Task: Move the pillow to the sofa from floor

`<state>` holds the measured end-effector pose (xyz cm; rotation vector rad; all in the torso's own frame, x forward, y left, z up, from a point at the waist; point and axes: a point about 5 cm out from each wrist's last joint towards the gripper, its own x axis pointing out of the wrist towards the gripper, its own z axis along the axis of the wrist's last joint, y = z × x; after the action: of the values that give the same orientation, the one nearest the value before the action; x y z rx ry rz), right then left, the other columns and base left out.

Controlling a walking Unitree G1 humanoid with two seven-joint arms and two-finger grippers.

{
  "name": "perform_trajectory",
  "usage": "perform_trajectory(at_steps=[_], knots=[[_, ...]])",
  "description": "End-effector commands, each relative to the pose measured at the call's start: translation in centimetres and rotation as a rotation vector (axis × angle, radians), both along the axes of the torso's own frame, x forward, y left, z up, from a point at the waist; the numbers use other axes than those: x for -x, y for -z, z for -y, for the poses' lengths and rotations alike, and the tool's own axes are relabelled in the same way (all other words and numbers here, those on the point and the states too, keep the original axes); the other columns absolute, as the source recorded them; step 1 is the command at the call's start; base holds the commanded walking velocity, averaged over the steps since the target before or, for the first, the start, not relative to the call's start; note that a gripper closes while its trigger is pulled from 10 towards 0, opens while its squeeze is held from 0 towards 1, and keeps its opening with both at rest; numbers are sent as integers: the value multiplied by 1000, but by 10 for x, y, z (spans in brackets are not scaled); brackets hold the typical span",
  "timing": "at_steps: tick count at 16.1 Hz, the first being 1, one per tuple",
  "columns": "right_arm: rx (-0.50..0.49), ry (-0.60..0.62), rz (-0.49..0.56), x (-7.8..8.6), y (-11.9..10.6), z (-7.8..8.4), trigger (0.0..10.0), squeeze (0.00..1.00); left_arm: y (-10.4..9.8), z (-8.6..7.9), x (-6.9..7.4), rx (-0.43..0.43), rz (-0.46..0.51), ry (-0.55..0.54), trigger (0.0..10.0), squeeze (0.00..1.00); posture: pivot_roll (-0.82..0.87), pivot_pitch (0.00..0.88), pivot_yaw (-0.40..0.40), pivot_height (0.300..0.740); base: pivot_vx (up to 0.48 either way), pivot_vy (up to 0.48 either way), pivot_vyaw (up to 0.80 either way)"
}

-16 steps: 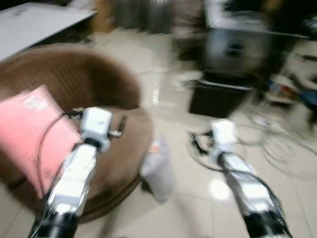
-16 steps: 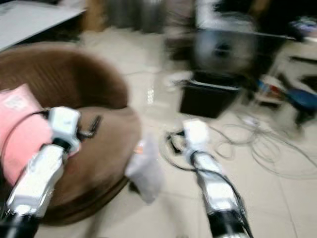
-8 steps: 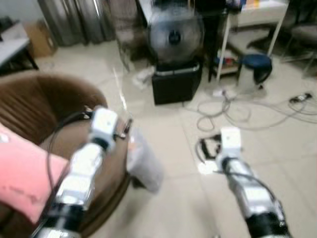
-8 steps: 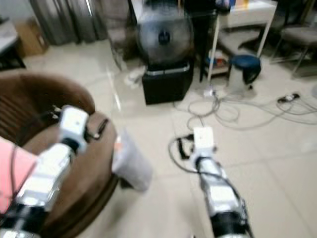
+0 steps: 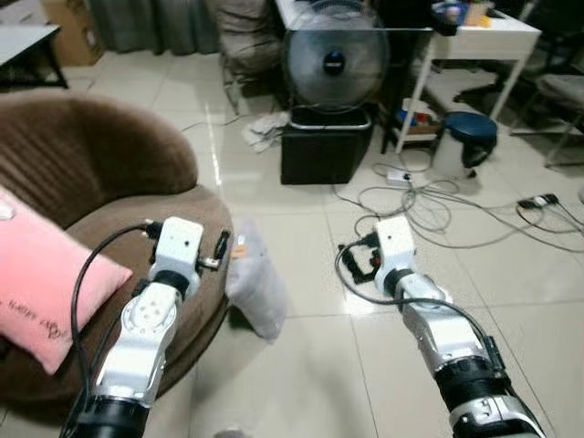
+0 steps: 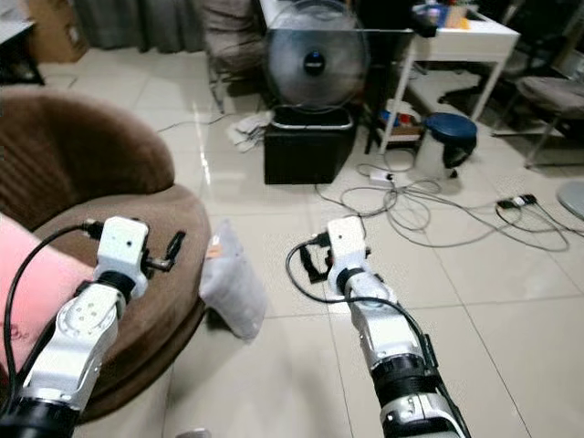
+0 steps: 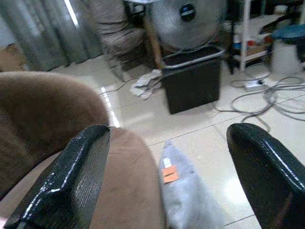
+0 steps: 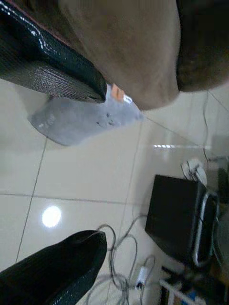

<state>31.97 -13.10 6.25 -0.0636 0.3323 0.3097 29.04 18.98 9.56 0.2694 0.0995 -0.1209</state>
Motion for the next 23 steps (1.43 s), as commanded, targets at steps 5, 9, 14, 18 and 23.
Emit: perform_trajectory(at_steps=[5,9,14,18,23], knots=[[-33,7,6,-1,1,-2,10000,0,-15,5,-8,-12,65,29,10000,0,149,0,-34,740,58,0,0],[-20,-56,8,4,5,-5,10000,0,-25,8,-16,-16,88,59,10000,0,127,0,-15,740,355,0,583],[-34,-62,-13,8,12,-2,10000,0,-26,4,-19,-34,86,69,10000,0,112,0,-1,740,389,0,160],[-46,-69,-7,8,13,-4,10000,0,-27,4,-20,-25,85,70,10000,0,116,0,0,740,392,0,0],[-37,-52,-9,7,12,-3,10000,0,-25,4,-18,-31,80,77,10000,0,126,0,2,740,395,0,0]])
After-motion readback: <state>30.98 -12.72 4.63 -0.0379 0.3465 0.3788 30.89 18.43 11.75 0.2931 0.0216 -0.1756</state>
